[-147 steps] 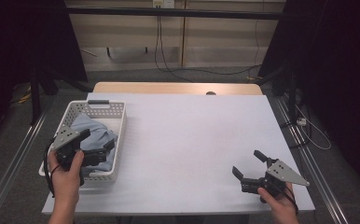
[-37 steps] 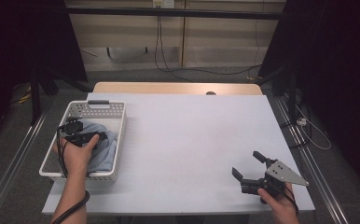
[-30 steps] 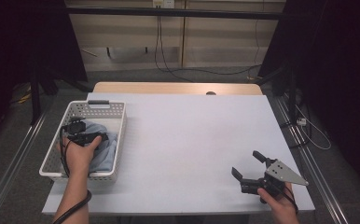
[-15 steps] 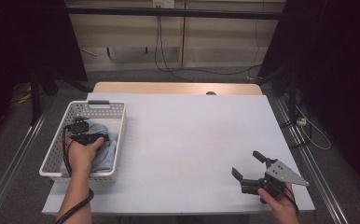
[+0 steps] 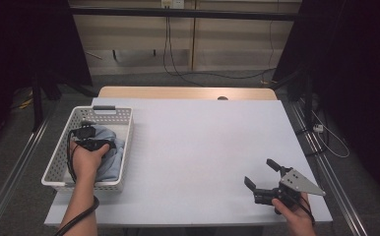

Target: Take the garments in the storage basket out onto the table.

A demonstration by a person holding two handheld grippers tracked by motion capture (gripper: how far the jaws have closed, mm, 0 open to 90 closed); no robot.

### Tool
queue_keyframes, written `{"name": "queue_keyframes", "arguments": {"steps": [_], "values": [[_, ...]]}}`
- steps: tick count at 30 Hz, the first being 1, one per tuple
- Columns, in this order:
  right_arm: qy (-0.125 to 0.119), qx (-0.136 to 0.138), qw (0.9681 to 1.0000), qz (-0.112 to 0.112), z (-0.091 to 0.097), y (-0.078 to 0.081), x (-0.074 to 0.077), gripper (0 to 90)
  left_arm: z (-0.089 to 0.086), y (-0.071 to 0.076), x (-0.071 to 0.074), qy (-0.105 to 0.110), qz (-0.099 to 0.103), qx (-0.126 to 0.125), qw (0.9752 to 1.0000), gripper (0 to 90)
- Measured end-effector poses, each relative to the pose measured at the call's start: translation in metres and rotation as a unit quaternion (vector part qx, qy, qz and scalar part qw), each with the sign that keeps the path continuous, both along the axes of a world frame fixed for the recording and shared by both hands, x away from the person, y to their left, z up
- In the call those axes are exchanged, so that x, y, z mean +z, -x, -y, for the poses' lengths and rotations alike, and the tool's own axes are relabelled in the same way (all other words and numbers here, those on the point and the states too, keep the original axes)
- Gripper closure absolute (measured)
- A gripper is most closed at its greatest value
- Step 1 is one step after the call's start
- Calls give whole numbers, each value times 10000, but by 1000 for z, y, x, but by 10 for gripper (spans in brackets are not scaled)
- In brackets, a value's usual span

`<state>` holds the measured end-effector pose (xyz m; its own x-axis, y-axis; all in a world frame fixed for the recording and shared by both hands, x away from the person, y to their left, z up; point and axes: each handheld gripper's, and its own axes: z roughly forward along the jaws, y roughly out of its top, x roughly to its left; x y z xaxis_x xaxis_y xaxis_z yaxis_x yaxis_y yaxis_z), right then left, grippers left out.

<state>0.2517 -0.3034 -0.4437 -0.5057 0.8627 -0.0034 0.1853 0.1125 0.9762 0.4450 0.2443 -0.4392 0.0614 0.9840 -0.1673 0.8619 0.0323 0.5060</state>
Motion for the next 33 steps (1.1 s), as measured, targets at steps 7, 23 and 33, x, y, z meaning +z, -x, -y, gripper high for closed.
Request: {"name": "queue_keyframes", "arguments": {"steps": [7,23,33], "values": [[-13,-11,10000,1,1,0,0,11,1,3,1,102,136,-198,9997,479],[-26,-96,9999,-27,2,-1,-1,11,-7,1,18,313,36,-197,9993,678],[-42,-110,9999,-33,3,-2,-2,11,-9,-3,47,539,121,-260,9981,699]]}}
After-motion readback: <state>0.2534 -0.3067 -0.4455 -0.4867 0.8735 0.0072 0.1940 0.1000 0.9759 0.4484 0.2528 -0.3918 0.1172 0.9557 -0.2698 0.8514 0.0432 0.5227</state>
